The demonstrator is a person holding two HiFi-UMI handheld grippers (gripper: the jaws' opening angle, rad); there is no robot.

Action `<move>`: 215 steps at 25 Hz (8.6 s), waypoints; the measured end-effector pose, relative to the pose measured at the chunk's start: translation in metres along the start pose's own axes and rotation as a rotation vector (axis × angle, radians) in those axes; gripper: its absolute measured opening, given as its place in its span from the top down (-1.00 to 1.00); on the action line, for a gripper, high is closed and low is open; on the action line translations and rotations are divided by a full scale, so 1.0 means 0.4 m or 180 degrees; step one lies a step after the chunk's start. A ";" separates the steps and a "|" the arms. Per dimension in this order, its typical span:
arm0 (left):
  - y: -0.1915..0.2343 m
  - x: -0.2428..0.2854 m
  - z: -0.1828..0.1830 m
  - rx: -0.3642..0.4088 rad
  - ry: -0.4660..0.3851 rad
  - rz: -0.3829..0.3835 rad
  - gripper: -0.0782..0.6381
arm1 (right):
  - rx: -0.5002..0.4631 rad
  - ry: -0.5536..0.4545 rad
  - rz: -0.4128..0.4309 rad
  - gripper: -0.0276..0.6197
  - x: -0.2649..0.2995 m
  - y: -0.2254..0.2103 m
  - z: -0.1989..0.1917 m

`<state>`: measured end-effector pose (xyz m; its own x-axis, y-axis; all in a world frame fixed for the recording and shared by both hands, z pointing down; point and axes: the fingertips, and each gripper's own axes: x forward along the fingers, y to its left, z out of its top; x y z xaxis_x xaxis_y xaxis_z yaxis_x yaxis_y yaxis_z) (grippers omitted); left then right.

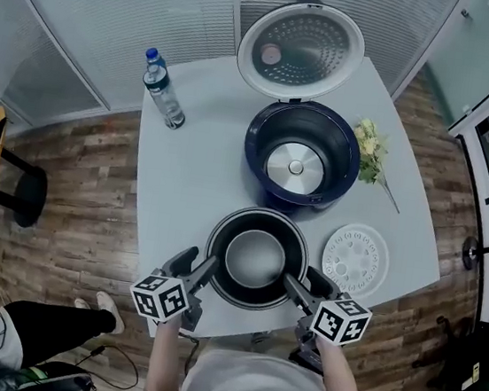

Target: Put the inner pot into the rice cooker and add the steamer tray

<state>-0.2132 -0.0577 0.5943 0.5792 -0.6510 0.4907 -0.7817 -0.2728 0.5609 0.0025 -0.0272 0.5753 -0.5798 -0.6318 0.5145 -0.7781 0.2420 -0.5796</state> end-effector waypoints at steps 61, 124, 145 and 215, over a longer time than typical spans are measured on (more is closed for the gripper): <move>-0.112 -0.165 0.133 0.0141 -0.0384 -0.0045 0.52 | -0.0260 -0.0270 0.0320 0.65 -0.081 0.166 0.135; -0.365 -0.004 0.605 -0.0022 -0.1369 -0.0888 0.63 | -0.0276 -0.1332 0.0470 0.68 -0.194 0.142 0.601; -0.374 0.179 0.677 -0.0207 -0.1316 -0.0750 0.65 | -0.0103 -0.1216 0.0675 0.67 -0.107 -0.011 0.726; -0.217 0.436 0.572 0.0313 -0.0547 0.0026 0.56 | 0.0215 -0.0537 0.0443 0.63 0.114 -0.231 0.682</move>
<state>-0.0973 -0.3098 0.4786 0.5314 -0.7625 0.3691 -0.8098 -0.3294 0.4855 0.1137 -0.2791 0.4800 -0.6274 -0.7113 0.3170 -0.6722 0.2892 -0.6816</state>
